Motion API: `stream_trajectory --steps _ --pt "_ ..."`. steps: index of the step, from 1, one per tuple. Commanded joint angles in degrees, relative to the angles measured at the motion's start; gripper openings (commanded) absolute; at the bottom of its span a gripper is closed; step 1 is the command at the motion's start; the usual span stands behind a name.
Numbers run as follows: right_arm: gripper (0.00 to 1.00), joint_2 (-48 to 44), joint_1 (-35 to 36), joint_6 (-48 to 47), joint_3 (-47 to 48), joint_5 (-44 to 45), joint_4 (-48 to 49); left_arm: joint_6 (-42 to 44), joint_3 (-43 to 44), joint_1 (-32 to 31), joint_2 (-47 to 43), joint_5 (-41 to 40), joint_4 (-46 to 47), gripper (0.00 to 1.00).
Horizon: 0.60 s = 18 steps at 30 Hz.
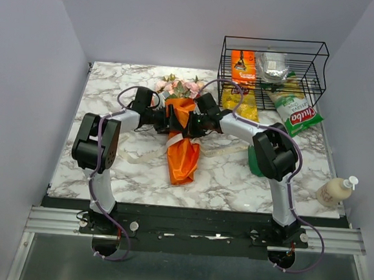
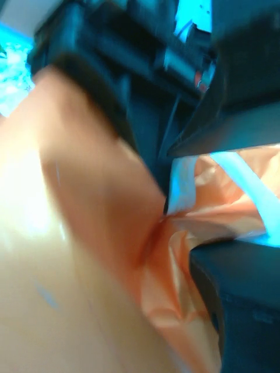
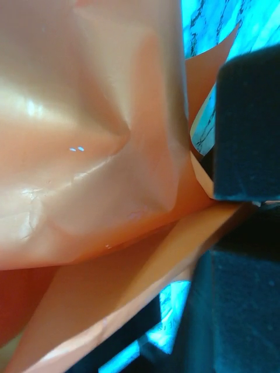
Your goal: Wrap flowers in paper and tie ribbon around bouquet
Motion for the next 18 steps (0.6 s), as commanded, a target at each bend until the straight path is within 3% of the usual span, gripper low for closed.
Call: stream_trajectory --steps 1,6,10,11,15,18 --pt "0.01 -1.61 1.11 -1.37 -1.98 0.6 -4.54 13.0 7.48 1.99 -4.87 -2.42 -11.08 0.7" --pt "0.0 -2.58 0.76 -1.1 -2.07 -1.33 -3.04 23.2 12.66 3.66 -7.16 -4.97 -23.48 0.77" --pt "0.0 -3.46 0.76 -1.1 -2.33 -2.04 -2.43 32.42 14.6 3.75 -10.05 -6.38 -32.53 0.75" --pt "0.0 -3.81 0.76 -1.19 -2.33 -2.21 -2.17 34.62 14.52 3.75 -10.58 -6.56 -35.94 0.7" --pt "0.0 -4.95 0.75 -0.75 -2.15 -3.35 -1.81 35.35 5.42 3.49 -13.49 -10.33 -36.6 0.56" --pt "0.0 -6.01 0.67 -0.05 -2.42 -5.02 -0.67 34.38 -0.14 3.4 -13.05 -14.99 -33.17 0.56"
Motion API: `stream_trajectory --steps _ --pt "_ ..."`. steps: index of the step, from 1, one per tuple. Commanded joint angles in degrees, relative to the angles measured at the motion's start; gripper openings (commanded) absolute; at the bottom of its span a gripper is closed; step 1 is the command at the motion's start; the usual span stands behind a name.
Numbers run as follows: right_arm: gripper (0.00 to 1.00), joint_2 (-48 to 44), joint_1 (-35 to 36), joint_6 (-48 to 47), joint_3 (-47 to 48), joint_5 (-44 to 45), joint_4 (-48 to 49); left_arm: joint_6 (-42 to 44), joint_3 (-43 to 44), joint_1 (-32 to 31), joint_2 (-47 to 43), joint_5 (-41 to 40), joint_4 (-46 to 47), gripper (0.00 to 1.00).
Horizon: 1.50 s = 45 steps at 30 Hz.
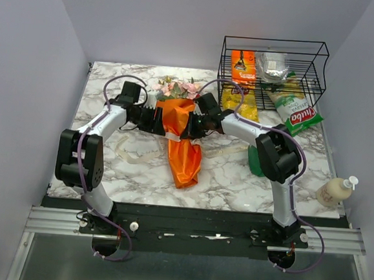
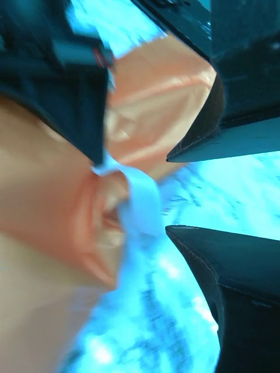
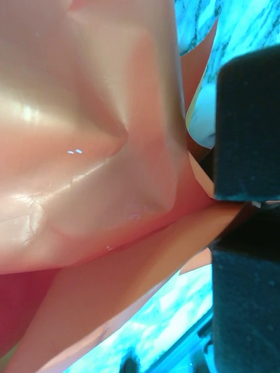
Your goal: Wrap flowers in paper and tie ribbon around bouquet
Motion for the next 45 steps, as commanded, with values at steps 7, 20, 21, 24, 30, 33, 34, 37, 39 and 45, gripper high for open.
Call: stream_trajectory --steps 7,20,21,24,30,33,34,37,39,45 --pt "0.0 -6.86 0.45 1.25 -1.42 -6.4 2.34 1.24 -10.41 -0.67 1.57 -8.19 6.83 0.56" --pt "0.0 -13.79 -0.43 4.58 2.63 -7.01 3.31 4.66 -7.42 -0.32 -3.96 4.02 9.21 0.62" --pt "0.0 -14.06 -0.78 4.68 2.98 -7.01 3.3 5.97 -6.81 -0.14 -4.4 4.55 8.69 0.63" --pt "0.0 -15.38 -1.31 5.11 4.82 -6.93 3.3 8.87 -4.62 0.56 -4.93 6.84 6.05 0.66" --pt "0.0 -18.19 -2.36 6.26 9.39 -6.75 2.95 12.57 -0.66 2.4 -6.42 12.28 2.8 0.72" --pt "0.0 -19.51 -2.54 7.22 11.32 -5.43 2.34 15.03 1.01 3.81 -7.83 15.35 2.35 0.74" --pt "0.0 -20.04 -2.63 7.23 11.94 -5.26 2.42 15.73 1.28 5.03 -8.35 16.33 2.62 0.75" --pt "0.0 -21.09 -2.63 7.05 14.48 -5.26 2.34 18.19 2.16 6.79 -9.23 18.79 3.15 0.77" --pt "0.0 -21.53 -2.63 7.22 15.63 -4.73 2.07 20.3 3.47 7.15 -9.41 19.15 1.75 0.77" --pt "0.0 -23.03 -2.63 8.28 19.85 -3.15 1.46 22.42 7.86 7.24 -10.73 22.66 -2.21 0.7"
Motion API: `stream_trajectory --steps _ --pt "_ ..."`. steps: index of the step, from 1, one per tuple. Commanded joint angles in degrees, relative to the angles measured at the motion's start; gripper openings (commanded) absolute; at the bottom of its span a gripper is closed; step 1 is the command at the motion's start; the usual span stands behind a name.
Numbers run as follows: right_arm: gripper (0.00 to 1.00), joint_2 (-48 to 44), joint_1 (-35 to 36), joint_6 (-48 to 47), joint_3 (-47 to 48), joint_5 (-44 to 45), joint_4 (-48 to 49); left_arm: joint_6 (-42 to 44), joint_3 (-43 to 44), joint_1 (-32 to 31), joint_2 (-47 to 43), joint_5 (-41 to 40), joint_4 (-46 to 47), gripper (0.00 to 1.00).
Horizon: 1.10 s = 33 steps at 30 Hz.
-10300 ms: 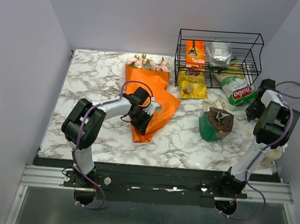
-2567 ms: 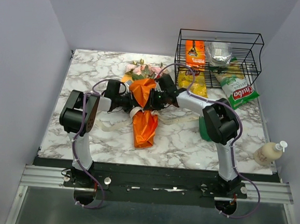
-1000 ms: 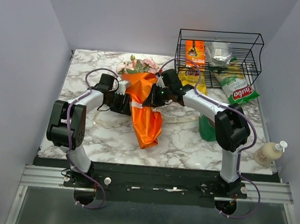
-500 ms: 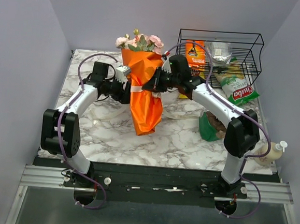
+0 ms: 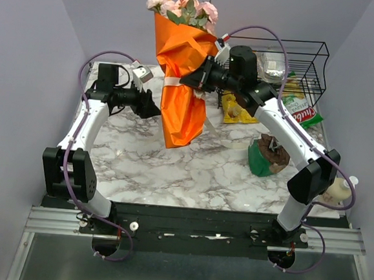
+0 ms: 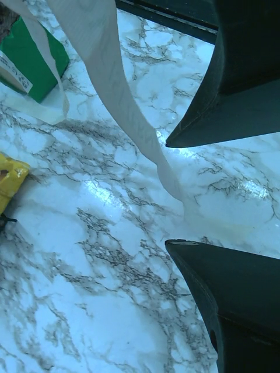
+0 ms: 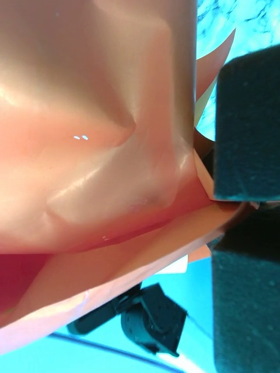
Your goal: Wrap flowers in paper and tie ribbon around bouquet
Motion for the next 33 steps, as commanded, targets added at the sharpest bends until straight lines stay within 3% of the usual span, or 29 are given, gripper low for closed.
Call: stream_trajectory --steps 1,7,10,14,15,16,19,21,22,23,24,25,26,27,30,33 --pt "0.0 -3.07 0.04 0.96 4.49 2.01 0.76 3.49 4.22 0.03 -2.75 6.05 -4.38 0.69" --pt "0.01 -2.64 0.04 1.75 9.24 2.72 -1.18 5.41 5.63 0.03 -5.03 10.62 -8.15 0.58" --pt "0.0 -2.46 0.04 3.15 10.12 2.89 -1.26 10.15 7.48 0.03 -5.91 13.78 -15.7 0.55" --pt "0.0 -1.93 0.04 4.29 12.58 2.89 -1.26 30.85 7.57 -0.06 -7.41 23.17 -35.44 0.55" --pt "0.0 -1.93 0.04 4.65 12.93 2.98 -1.26 52.14 5.57 -0.15 -7.58 24.93 -50.03 0.57" --pt "0.01 -1.93 0.13 4.65 13.19 2.89 -1.26 62.54 3.81 -0.24 -7.59 26.43 -57.31 0.59" --pt "0.0 -2.54 0.13 5.0 13.02 2.98 -1.35 66.59 -2.45 -2.6 -8.12 29.35 -56.42 0.67" --pt "0.0 -3.16 0.13 5.0 11.97 3.15 -1.44 66.34 -2.19 -4.89 -7.59 28.73 -55.11 0.72" --pt "0.0 -3.42 0.04 4.91 11.53 3.33 -1.53 59.81 -1.93 -5.42 -7.93 27.86 -53.09 0.72" --pt "0.0 -3.69 0.04 4.91 11.09 3.42 -1.88 50.0 -1.75 -5.86 -8.72 20.8 -48.29 0.72" --pt "0.0 -4.13 0.04 4.83 10.3 3.94 -2.05 27.27 -5.66 -8.65 -10.38 9.07 -19.61 0.68" --pt "0.0 -4.39 0.04 4.65 9.86 4.12 -2.23 -1.75 -9.1 -11.37 -13.36 -8.18 -4.01 0.64" --pt "0.0 -4.57 0.04 4.56 9.51 4.3 -2.23 6.4 -9.91 -11.92 -16.0 -12.19 -2.64 0.63" --pt "0.01 -5.09 0.04 4.39 8.81 4.73 -2.23 7.78 -8.97 -11.75 -16.11 -8.92 -6.02 0.66" --pt "0.01 -5.53 0.04 4.03 8.27 5.26 -2.32 3.15 -10.96 -12.54 -16.72 -6.6 -3.0 0.68" --pt "0.0 -5.1 0.13 3.86 9.41 4.57 -2.84 4.36 -13.25 -14.91 -18.65 -5.38 -3.23 0.7"
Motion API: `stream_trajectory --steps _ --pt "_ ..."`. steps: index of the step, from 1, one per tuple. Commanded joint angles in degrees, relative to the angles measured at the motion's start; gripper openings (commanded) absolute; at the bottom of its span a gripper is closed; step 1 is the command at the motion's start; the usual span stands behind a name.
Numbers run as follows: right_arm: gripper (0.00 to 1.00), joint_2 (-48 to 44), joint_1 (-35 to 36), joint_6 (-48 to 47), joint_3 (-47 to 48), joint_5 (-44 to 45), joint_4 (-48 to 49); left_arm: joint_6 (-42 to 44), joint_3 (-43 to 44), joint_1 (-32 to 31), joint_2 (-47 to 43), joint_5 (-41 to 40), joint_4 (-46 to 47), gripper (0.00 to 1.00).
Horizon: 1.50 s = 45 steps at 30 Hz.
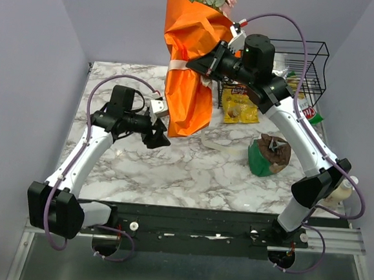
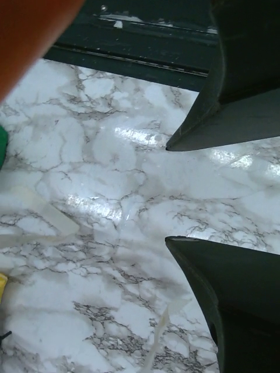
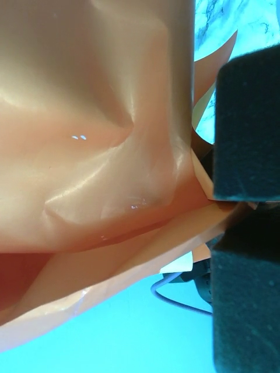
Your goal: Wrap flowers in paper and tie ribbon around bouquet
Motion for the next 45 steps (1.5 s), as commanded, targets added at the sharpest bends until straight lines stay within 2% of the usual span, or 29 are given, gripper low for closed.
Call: stream_trajectory --steps 1,4,6,7,8,9,10,11,12,15,19,23,25,27,31,38,41,42,43,44,45 --pt "0.0 -1.71 0.17 -0.58 1.46 0.5 0.7 -8.27 -3.12 -2.74 -3.34 -2.28 7.67 0.7" --pt "0.0 -1.27 0.17 0.3 2.25 0.41 0.78 -4.94 -6.54 -2.83 -9.12 1.17 6.43 0.71" --pt "0.0 -1.26 0.17 0.56 3.74 -0.38 0.96 1.37 -11.18 -2.66 -15.97 3.98 6.34 0.72" --pt "0.0 -1.53 0.17 0.48 4.01 -0.47 0.96 0.54 -13.3 -2.74 -18.09 4.68 8.35 0.75" --pt "0.0 -2.66 0.17 0.48 4.01 -0.38 0.96 -2.26 -15.84 -2.74 -20.98 5.73 12.46 0.77" --pt "0.01 -3.46 0.17 0.3 3.84 -0.21 0.96 -4.89 -20.83 -3.18 -21.7 6.0 22.76 0.82" --pt "0.0 -4.33 0.17 0.21 3.4 -0.21 0.96 -12.05 -23.14 -3.96 -21.97 5.4 28.78 0.82" --pt "0.0 -5.21 0.17 0.13 2.87 -0.38 0.87 -15.08 -25.16 -5.1 -21.71 0.34 34.76 0.83" --pt "0.0 -7.05 0.17 0.47 1.39 -0.73 0.96 -17.2 -27.97 -8.94 -21.36 -3.27 44.39 0.83" --pt "0.0 -9.78 0.26 1.88 -2.47 -1.87 1.4 -22.57 -30.62 -13.37 -18.38 -11.37 57.44 0.84" --pt "0.0 -14.0 0.35 3.99 -6.79 -2.4 3.42 -26.89 -30.02 -21.26 -13.46 -17.1 65.74 0.87" --pt "0.0 -15.07 0.79 4.78 -7.5 -2.49 3.77 -28.3 -29.75 -24.18 -8.28 -22.54 72.43 0.93" --pt "0.0 -15.24 1.14 4.96 -6.98 -2.67 3.16 -28.47 -29.32 -24.71 -6.78 -24.75 75.59 0.97" --pt "0.0 -15.33 1.4 5.05 -6.1 -2.84 2.45 -29.09 -27.66 -25.5 -3.97 -23.62 77.96 0.99" --pt "0.0 -15.68 1.75 4.78 -5.74 -2.32 1.84 -32.94 -25.02 -28.57 -0.1 -21.94 81.84 0.99" --pt "0.0 -16.38 1.75 4.52 -5.92 -2.58 1.49 -36.12 -20.27 -30.43 9.12 -28.35 84.92 0.99" --pt "0.0 -16.47 1.75 4.35 -5.74 -2.93 1.57 -35.86 -17.63 -30.43 12.46 -28.62 85.45 0.99" --pt "0.0 -16.65 1.75 4.26 -5.74 -2.93 1.57 -36.12 -17.1 -30.43 13.09 -28.88 85.19 0.96" --pt "0.01 -16.73 1.75 4.17 -5.92 -3.02 1.57 -36.3 -16.23 -30.43 13.61 -29.84 84.92 0.88" --pt "0.0 -17.0 1.75 4.26 -6.36 -3.02 1.66 -36.47 -16.04 -30.43 13.97 -30.72 84.66 0.75" --pt "0.0 -17.35 1.75 4.08 -6.62 -2.93 1.66 -35.95 -16.13 -30.34 13.88 -31.34 84.05 0.37"
